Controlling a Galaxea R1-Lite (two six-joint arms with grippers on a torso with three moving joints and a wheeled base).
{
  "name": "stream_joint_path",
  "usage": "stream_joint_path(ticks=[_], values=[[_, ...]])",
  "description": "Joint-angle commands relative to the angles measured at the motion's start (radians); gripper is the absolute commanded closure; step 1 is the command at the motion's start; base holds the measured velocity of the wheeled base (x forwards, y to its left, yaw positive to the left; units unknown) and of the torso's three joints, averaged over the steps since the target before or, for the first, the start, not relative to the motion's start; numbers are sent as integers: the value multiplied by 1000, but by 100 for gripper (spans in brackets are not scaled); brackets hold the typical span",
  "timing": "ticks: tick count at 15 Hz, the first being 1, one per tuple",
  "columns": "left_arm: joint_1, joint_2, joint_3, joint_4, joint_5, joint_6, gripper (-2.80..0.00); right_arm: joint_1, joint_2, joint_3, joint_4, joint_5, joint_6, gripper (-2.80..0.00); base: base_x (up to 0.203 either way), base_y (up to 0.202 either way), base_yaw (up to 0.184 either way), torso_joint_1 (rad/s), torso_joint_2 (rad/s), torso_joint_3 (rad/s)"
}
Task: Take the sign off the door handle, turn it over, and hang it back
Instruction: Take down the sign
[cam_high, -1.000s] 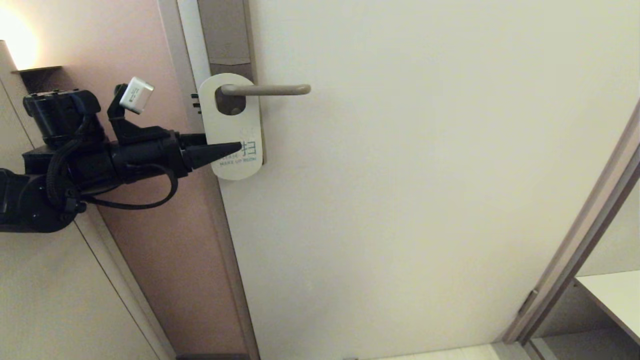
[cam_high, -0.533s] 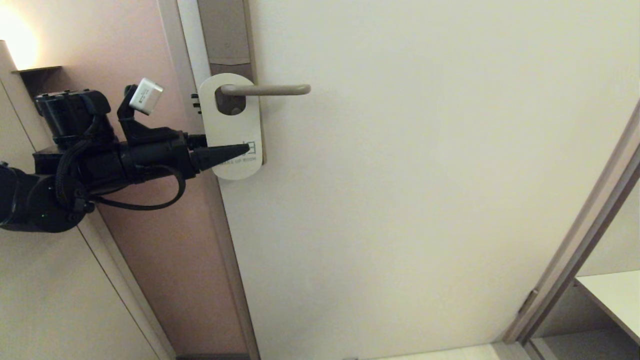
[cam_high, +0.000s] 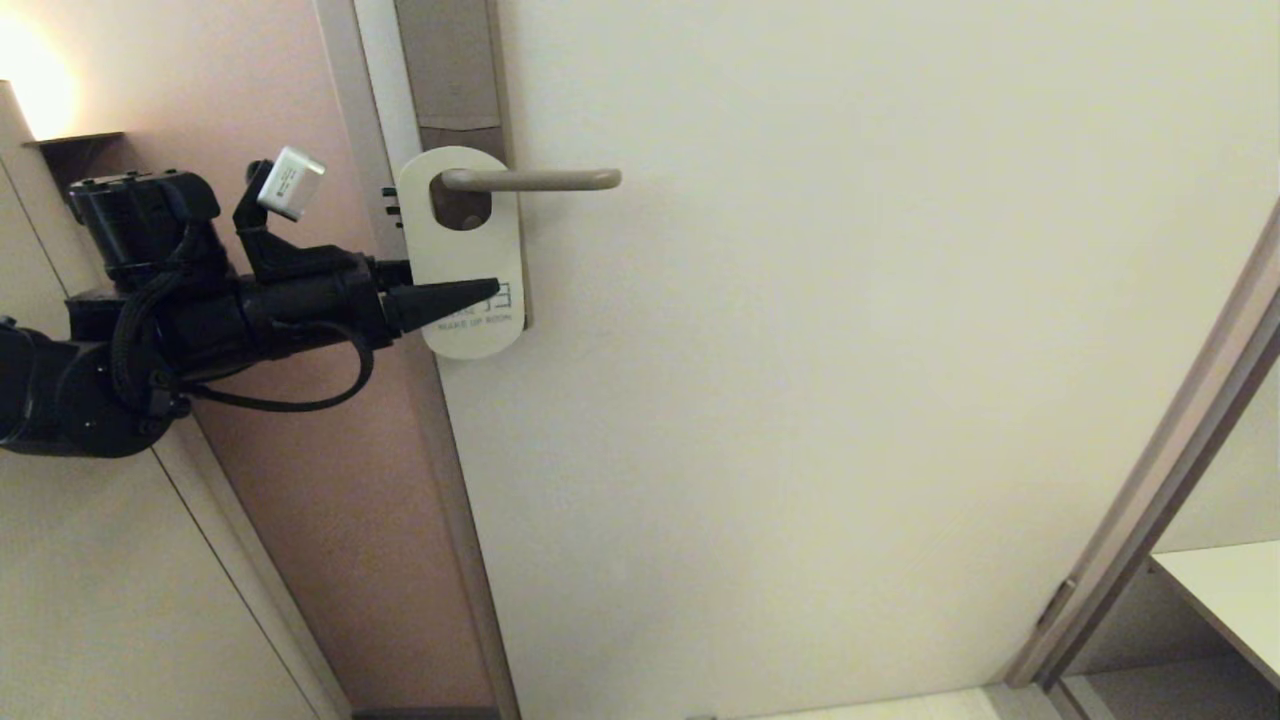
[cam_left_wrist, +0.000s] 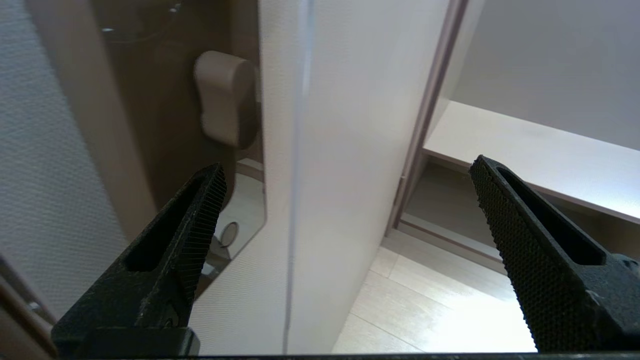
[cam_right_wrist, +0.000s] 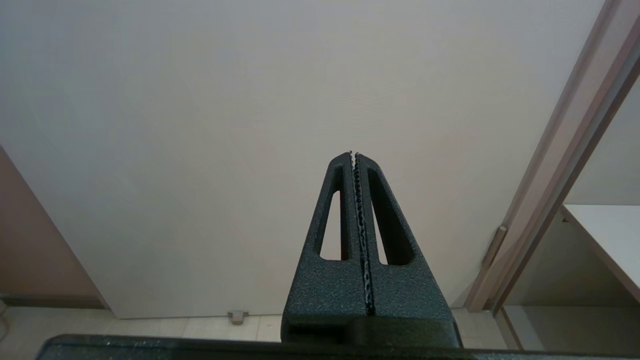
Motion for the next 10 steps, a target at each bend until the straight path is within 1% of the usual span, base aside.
stream_joint_path(ticks=[1, 6, 10], values=[[0, 1, -3, -4, 1, -1, -280, 0, 0, 0, -1, 1, 1, 0, 0, 0, 0, 0, 0, 0], [0, 0, -10, -4, 3, -2, -280, 0, 2, 0, -1, 1, 1, 0, 0, 0, 0, 0, 0, 0], [0, 1, -11, -4, 23, 1, -280, 0, 1, 0, -1, 1, 1, 0, 0, 0, 0, 0, 0, 0]])
